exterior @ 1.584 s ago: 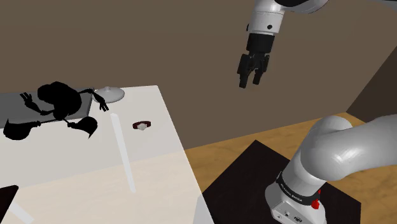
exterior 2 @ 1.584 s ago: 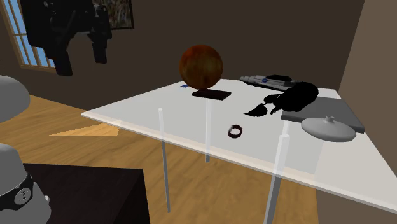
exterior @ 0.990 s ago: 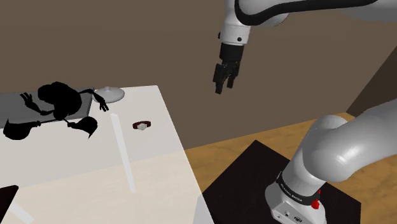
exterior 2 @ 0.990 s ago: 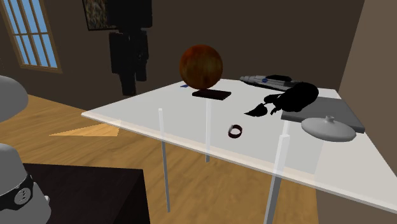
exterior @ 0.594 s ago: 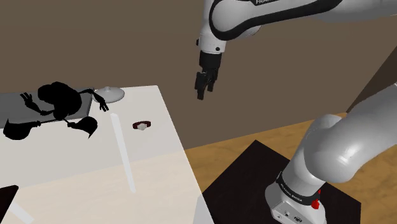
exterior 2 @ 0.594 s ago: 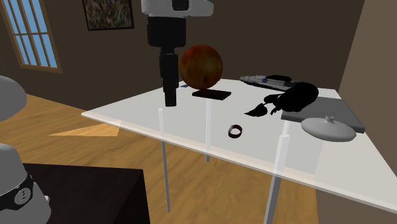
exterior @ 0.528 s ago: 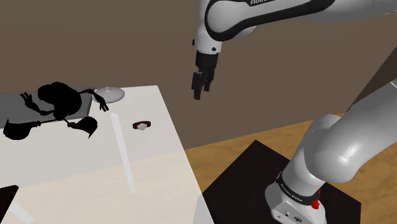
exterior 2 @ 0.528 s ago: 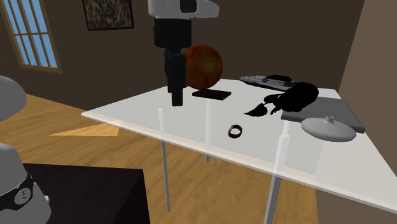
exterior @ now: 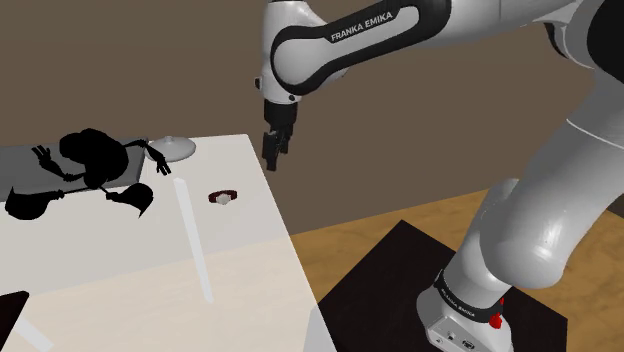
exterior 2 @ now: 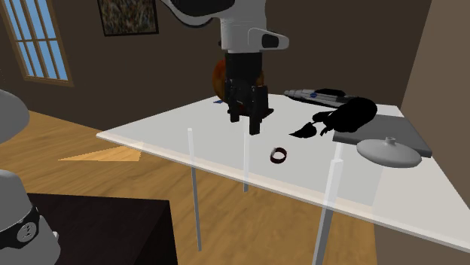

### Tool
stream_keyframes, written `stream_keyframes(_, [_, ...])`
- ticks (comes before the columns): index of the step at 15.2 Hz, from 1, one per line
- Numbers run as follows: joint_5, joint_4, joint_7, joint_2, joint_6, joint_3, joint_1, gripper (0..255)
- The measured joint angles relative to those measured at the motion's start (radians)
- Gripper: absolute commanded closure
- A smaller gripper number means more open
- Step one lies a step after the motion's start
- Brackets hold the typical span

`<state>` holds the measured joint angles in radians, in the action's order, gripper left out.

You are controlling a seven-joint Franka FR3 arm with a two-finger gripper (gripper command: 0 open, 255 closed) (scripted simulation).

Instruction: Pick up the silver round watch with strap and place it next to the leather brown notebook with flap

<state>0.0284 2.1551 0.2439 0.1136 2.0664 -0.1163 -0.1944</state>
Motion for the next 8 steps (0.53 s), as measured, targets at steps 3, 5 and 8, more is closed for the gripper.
stream_keyframes(3, [-0.029,-0.068,0.027,-0.100,0.049,-0.021,-0.019,0])
stream_keyframes(5, [-0.050,-0.113,0.041,-0.157,0.073,-0.035,-0.033,0])
stream_keyframes(8, [-0.089,-0.195,0.061,-0.257,0.106,-0.054,-0.056,0])
